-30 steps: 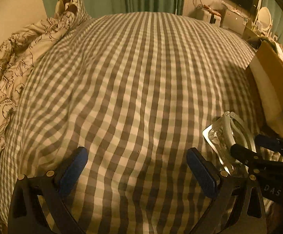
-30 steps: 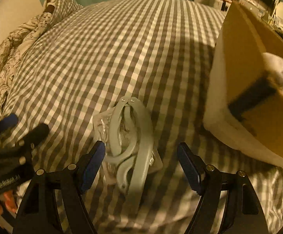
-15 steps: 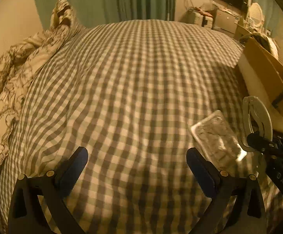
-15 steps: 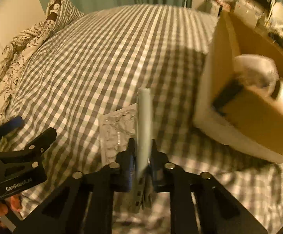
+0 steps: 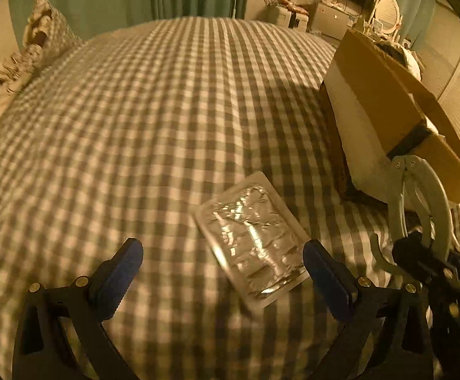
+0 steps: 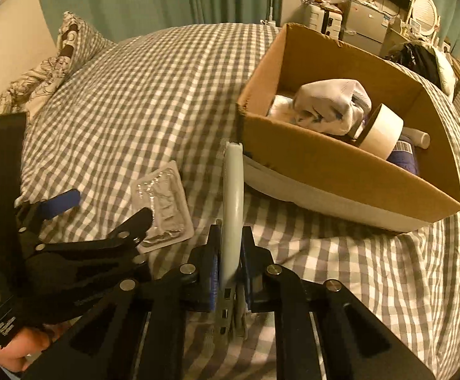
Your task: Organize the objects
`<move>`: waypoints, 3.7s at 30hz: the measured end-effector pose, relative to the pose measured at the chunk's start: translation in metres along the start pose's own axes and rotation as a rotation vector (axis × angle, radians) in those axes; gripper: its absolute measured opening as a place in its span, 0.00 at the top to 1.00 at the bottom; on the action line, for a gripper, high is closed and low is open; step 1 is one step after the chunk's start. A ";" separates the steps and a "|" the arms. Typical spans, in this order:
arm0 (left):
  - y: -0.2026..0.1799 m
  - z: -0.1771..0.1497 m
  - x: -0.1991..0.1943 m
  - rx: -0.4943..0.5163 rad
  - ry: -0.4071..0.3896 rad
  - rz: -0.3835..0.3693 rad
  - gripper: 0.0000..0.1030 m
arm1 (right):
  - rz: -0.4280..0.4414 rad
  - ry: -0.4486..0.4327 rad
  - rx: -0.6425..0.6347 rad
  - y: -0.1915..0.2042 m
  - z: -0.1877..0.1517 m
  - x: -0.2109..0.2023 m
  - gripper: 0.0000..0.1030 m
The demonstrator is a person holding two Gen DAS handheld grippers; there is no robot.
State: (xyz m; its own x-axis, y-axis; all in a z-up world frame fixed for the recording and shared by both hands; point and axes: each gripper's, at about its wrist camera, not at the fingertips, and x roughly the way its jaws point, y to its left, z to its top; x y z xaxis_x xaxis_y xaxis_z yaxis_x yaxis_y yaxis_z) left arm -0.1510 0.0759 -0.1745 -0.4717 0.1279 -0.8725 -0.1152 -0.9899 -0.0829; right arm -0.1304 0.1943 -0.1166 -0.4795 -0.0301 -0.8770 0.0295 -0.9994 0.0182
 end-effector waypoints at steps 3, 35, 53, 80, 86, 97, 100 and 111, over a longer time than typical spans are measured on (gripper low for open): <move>-0.005 0.003 0.017 -0.012 0.031 -0.019 0.00 | -0.008 0.012 0.006 -0.006 -0.002 0.002 0.89; -0.019 0.021 -0.164 0.172 -0.312 0.035 0.34 | 0.042 -0.199 -0.021 0.004 -0.019 -0.095 0.92; -0.150 0.070 -0.188 0.354 -0.420 -0.027 0.34 | -0.020 -0.438 0.118 -0.111 0.018 -0.187 0.92; -0.207 0.123 -0.057 0.437 -0.295 -0.043 0.06 | -0.020 -0.368 0.269 -0.211 0.068 -0.073 0.61; -0.193 0.125 -0.100 0.367 -0.324 -0.046 0.04 | -0.057 -0.443 0.276 -0.207 0.066 -0.125 0.50; -0.145 0.103 -0.237 0.204 -0.515 -0.065 0.00 | -0.097 -0.631 0.230 -0.172 0.041 -0.261 0.25; -0.130 0.096 -0.264 0.156 -0.554 -0.075 0.00 | -0.112 -0.672 0.213 -0.160 0.030 -0.291 0.17; -0.097 0.056 -0.303 0.105 -0.691 -0.062 0.00 | -0.160 -0.753 0.173 -0.131 -0.006 -0.316 0.00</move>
State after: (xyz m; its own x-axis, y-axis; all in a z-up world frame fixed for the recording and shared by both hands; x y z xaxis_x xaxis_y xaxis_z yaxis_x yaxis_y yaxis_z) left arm -0.0460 0.1368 0.1250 -0.9051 0.2280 -0.3589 -0.2270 -0.9728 -0.0455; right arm 0.0228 0.3353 0.1557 -0.9333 0.1725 -0.3149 -0.1973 -0.9792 0.0485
